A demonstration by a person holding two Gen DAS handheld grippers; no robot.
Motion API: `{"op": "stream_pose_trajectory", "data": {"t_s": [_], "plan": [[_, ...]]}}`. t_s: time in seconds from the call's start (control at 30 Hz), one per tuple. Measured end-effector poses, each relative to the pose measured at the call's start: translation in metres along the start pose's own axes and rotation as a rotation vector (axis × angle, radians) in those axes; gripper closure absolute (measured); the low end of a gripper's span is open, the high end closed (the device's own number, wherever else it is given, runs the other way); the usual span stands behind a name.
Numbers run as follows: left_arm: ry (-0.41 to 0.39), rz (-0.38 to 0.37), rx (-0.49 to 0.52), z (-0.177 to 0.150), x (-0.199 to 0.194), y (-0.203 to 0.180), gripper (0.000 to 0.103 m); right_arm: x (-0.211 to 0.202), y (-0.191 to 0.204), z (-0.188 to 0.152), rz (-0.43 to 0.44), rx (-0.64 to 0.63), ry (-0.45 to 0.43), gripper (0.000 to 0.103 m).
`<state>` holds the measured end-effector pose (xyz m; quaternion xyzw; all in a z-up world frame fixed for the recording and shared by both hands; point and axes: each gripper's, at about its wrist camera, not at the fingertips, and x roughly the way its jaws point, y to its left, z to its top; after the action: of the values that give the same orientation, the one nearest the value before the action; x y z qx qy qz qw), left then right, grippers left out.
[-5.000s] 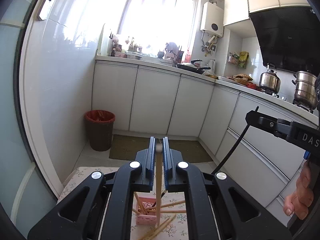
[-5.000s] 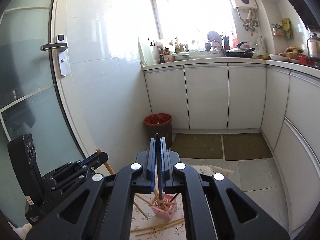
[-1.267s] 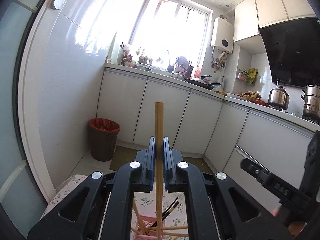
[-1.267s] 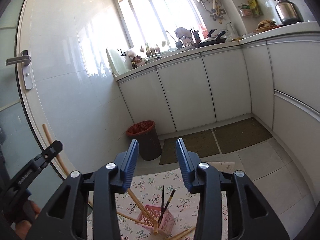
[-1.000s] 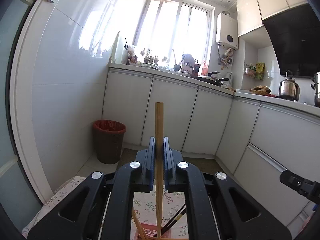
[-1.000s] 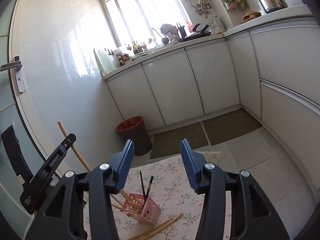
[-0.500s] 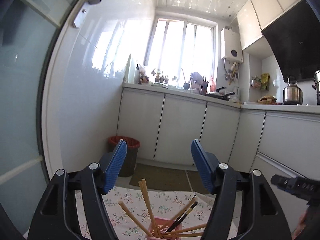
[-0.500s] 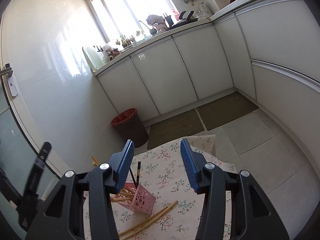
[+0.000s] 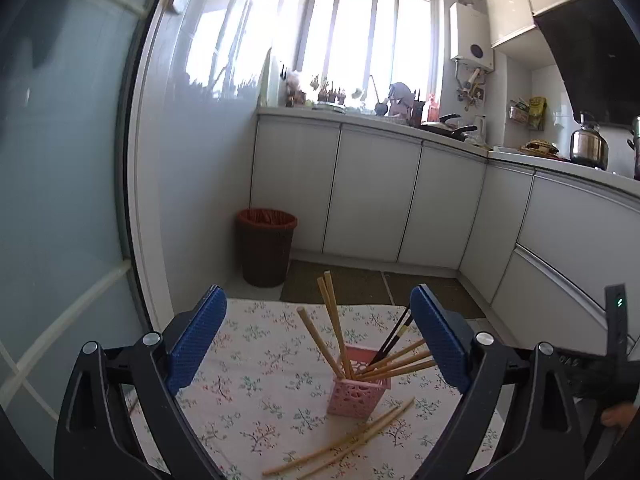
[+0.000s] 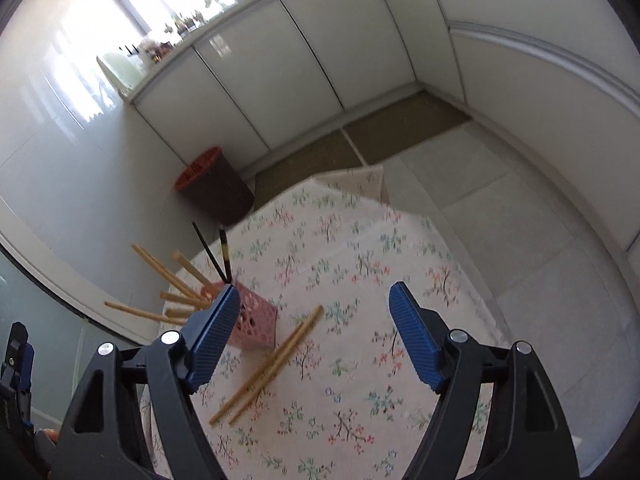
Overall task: Organize utensils
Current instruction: 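Lower the right gripper to the table and grasp a loose wooden chopstick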
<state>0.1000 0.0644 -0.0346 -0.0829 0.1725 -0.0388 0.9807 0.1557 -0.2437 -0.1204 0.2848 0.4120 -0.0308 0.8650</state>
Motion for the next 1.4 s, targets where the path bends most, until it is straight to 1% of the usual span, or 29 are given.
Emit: {"op": "stream_pose_trajectory", "data": {"t_s": [0.07,0.1,0.17,0.2,0.23,0.27,0.3,0.37,0.53,0.67,0.73,0.8,0.83,0.87,0.97,1.07,1.13,1.2,1.27,1.3,1.33,1.4], "plan": [[0.043,-0.012,-0.060,0.001,0.005,0.011,0.014,0.034,-0.006,-0.006,-0.021,0.055,0.137,0.028],[0.052,-0.016,-0.073,0.002,0.006,0.014,0.014,0.056,-0.009,-0.009,-0.020,0.085,0.230,0.028],[0.051,-0.014,-0.072,0.002,0.006,0.018,0.014,0.095,-0.016,-0.020,-0.015,0.155,0.381,0.030],[0.050,-0.011,-0.064,0.002,0.005,0.018,0.014,0.113,-0.019,-0.023,-0.012,0.197,0.433,0.032],[0.049,-0.010,-0.056,0.001,0.006,0.020,0.013,0.128,-0.019,-0.025,-0.003,0.228,0.474,0.039],[0.050,-0.009,-0.053,-0.001,0.005,0.021,0.013,0.141,-0.021,-0.026,0.012,0.260,0.504,0.052],[0.053,-0.010,-0.055,-0.001,0.006,0.024,0.013,0.152,-0.022,-0.025,0.021,0.288,0.517,0.056],[0.069,-0.013,-0.069,-0.002,0.010,0.030,0.013,0.165,-0.019,-0.021,0.024,0.313,0.510,0.063],[0.115,-0.019,-0.123,-0.005,0.021,0.047,0.013,0.184,-0.003,-0.011,-0.059,0.281,0.474,0.065],[0.112,-0.024,-0.132,-0.004,0.021,0.050,0.013,0.199,0.004,-0.011,-0.100,0.271,0.481,0.076],[0.111,-0.025,-0.131,-0.004,0.020,0.050,0.013,0.207,0.006,-0.010,-0.113,0.276,0.488,0.078],[0.112,-0.024,-0.132,-0.004,0.020,0.050,0.013,0.210,0.009,-0.009,-0.124,0.264,0.468,0.080],[0.114,-0.023,-0.133,-0.004,0.020,0.050,0.013,0.214,0.009,-0.005,-0.136,0.260,0.467,0.088],[0.117,-0.021,-0.133,-0.004,0.021,0.050,0.013,0.215,0.008,-0.007,-0.141,0.266,0.462,0.092],[0.124,-0.010,-0.125,-0.004,0.022,0.050,0.013,0.215,0.004,-0.010,-0.127,0.282,0.452,0.095],[0.155,-0.013,-0.099,-0.005,0.025,0.048,0.013,0.201,-0.006,-0.020,-0.139,0.267,0.465,0.095],[0.219,-0.042,-0.080,-0.009,0.034,0.047,0.013,0.189,-0.014,-0.027,-0.153,0.236,0.487,0.095],[0.335,-0.087,-0.040,-0.020,0.050,0.043,0.013,0.174,-0.028,-0.036,-0.166,0.205,0.507,0.095],[0.445,-0.117,0.012,-0.036,0.066,0.037,0.013,0.161,-0.039,-0.042,-0.172,0.173,0.539,0.095],[0.500,-0.125,0.058,-0.046,0.074,0.031,0.013,0.155,-0.045,-0.044,-0.176,0.157,0.546,0.095],[0.554,-0.136,0.115,-0.057,0.082,0.025,0.013,0.149,-0.050,-0.046,-0.205,0.140,0.555,0.095],[0.656,-0.171,0.231,-0.080,0.095,0.011,0.013,0.140,-0.062,-0.050,-0.204,0.121,0.569,0.095]]}}
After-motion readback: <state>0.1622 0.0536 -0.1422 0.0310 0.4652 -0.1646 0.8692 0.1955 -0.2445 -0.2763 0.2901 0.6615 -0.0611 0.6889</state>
